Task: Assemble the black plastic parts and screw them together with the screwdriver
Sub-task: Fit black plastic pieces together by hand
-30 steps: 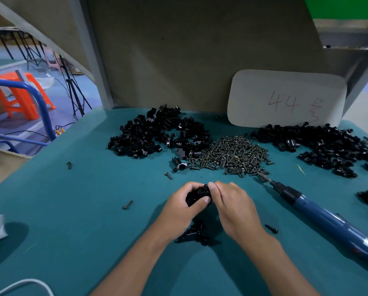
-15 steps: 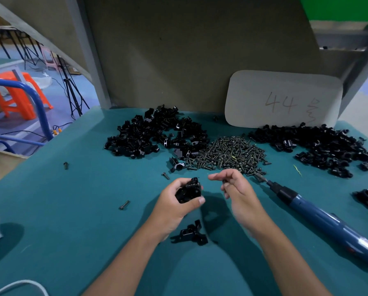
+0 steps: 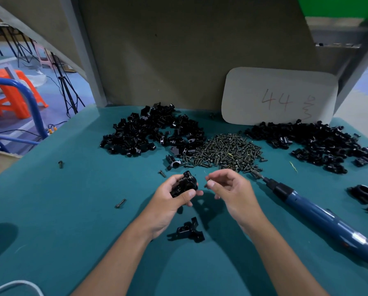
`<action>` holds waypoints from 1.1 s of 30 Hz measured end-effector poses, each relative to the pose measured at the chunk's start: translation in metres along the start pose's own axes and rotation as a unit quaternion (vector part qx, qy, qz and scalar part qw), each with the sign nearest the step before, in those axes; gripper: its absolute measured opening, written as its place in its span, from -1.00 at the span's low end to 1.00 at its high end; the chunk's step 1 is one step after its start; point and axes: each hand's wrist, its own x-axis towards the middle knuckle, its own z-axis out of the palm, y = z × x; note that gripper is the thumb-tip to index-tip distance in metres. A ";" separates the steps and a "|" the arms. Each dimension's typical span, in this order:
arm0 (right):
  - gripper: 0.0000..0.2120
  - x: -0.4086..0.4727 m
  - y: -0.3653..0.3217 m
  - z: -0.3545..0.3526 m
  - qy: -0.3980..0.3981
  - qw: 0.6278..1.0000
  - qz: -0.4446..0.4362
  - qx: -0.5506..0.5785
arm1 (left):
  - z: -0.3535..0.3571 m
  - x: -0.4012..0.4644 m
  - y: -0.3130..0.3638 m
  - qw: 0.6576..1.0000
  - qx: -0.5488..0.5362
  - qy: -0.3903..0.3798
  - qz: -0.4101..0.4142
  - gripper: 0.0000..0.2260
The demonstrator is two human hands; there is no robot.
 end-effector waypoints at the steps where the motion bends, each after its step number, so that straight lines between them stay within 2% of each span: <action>1: -0.87 0.000 0.000 0.001 -0.005 1.000 -0.005 -0.006 | 0.000 0.000 0.000 1.000 0.006 -0.002 -0.002 -0.63; 8: -0.87 -0.003 -0.001 0.005 0.029 0.996 -0.058 -0.068 | -0.002 0.000 -0.001 1.000 0.024 -0.011 -0.018 -0.70; 15: -0.85 -0.006 0.002 0.011 0.057 0.984 -0.118 -0.122 | 0.001 -0.002 0.003 1.000 -0.002 -0.007 -0.028 -0.68; 19: -0.80 -0.009 0.003 0.016 0.044 0.976 -0.143 -0.161 | 0.000 -0.002 0.004 0.998 -0.040 -0.012 -0.039 -0.59; 21: -0.84 -0.007 0.003 0.013 0.030 0.972 -0.148 -0.181 | 0.000 -0.002 0.004 0.998 -0.050 -0.015 -0.041 -0.62; 25: -0.78 -0.004 0.003 0.003 -0.009 0.961 -0.158 -0.226 | 0.001 -0.001 0.004 0.997 -0.068 -0.004 -0.031 -0.61; 30: -0.91 -0.002 0.006 0.000 -0.013 0.943 -0.186 -0.276 | 0.000 -0.001 0.001 0.999 -0.042 -0.007 -0.031 -0.70; 33: -0.96 -0.001 0.007 -0.003 -0.040 0.934 -0.170 -0.313 | 0.000 -0.001 -0.001 0.999 0.006 -0.015 -0.029 -0.68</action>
